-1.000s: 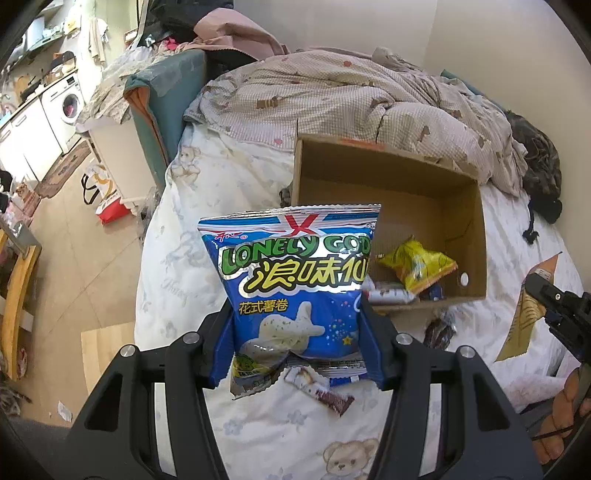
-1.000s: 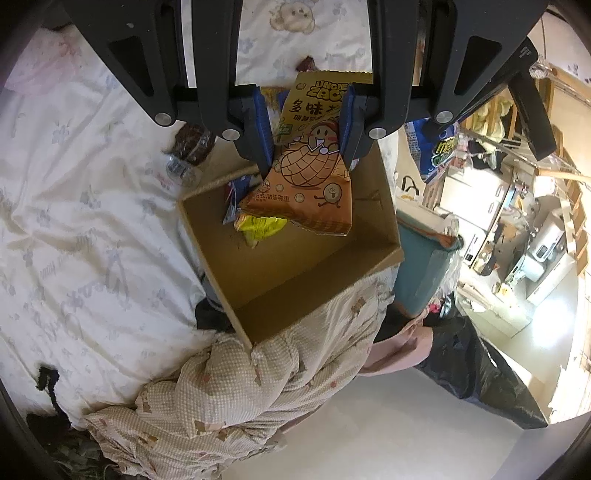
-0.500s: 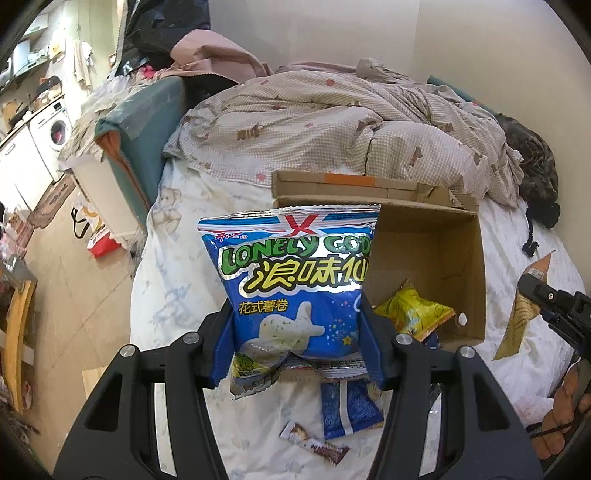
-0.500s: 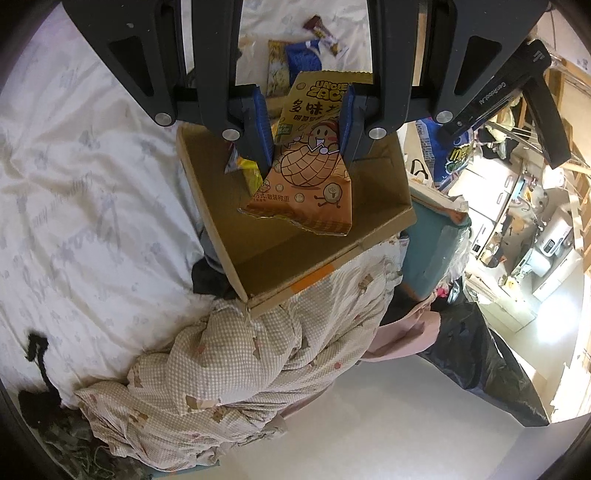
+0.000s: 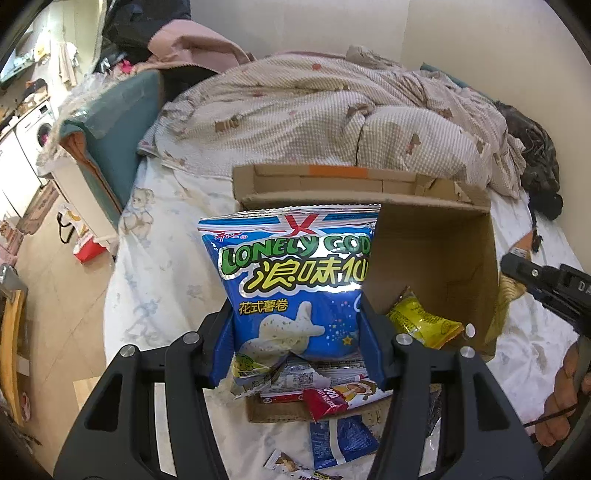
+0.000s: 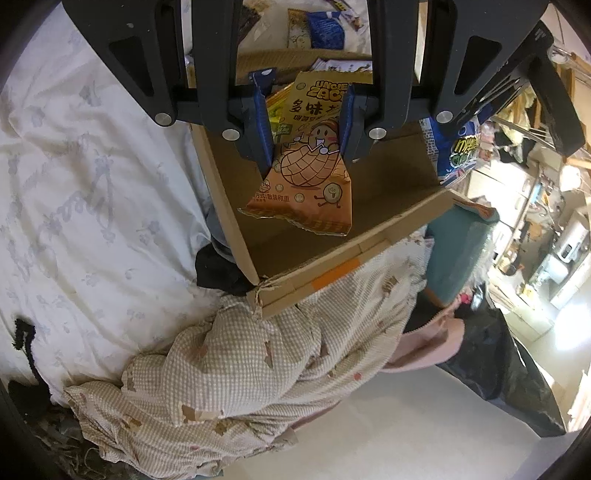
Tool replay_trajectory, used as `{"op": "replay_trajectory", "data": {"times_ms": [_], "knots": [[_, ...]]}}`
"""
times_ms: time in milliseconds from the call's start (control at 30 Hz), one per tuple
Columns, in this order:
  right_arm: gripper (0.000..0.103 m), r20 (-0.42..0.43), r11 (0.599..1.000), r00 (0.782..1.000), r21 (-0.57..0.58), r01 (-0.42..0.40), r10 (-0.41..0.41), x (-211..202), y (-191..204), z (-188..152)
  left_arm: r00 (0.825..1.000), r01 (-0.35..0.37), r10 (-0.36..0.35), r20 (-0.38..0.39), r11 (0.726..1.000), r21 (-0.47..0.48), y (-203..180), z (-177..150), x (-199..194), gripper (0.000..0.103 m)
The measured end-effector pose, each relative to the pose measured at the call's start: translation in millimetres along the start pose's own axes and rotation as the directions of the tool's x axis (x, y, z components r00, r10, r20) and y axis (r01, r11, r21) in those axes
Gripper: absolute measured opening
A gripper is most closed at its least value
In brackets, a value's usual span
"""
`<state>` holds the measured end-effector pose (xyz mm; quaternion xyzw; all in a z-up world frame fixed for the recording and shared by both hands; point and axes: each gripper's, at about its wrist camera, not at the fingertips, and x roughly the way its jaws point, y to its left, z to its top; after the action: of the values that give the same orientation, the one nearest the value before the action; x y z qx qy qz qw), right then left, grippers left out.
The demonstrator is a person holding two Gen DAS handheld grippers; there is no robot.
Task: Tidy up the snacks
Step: 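Carry the blue chip bag and peanut bag over the box with both tools, then open both tools to drop the two bags into the box, then withdraw both tools from the box toward the snacks on the sheet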
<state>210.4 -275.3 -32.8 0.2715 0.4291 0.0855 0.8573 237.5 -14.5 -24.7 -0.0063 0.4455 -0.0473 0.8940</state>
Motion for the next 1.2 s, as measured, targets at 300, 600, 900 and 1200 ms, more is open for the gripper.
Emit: {"op": "replay_trajectory", "data": {"times_ms": [300, 600, 900, 1200], "knots": [[0.032, 0.003, 0.949, 0.965, -0.179, 0.259, -0.263, 22, 14, 0, 0.999, 0.021, -0.021, -0.042, 1.000, 0.002, -2, -6, 24, 0.054], [0.035, -0.023, 0.963, 0.977, -0.178, 0.204, -0.211, 28, 17, 0, 0.997, 0.038, -0.037, -0.063, 0.999, 0.014, -7, -4, 30, 0.064], [0.087, 0.014, 0.969, 0.987, -0.188, 0.162, -0.162, 20, 28, -1, 0.999, 0.026, -0.026, -0.022, 1.000, -0.006, -3, -5, 17, 0.092], [0.087, 0.025, 0.965, 0.991, -0.224, 0.137, -0.135, 10, 39, -9, 0.998, -0.033, 0.033, 0.049, 0.999, -0.004, 1, -13, 0, 0.092]]}}
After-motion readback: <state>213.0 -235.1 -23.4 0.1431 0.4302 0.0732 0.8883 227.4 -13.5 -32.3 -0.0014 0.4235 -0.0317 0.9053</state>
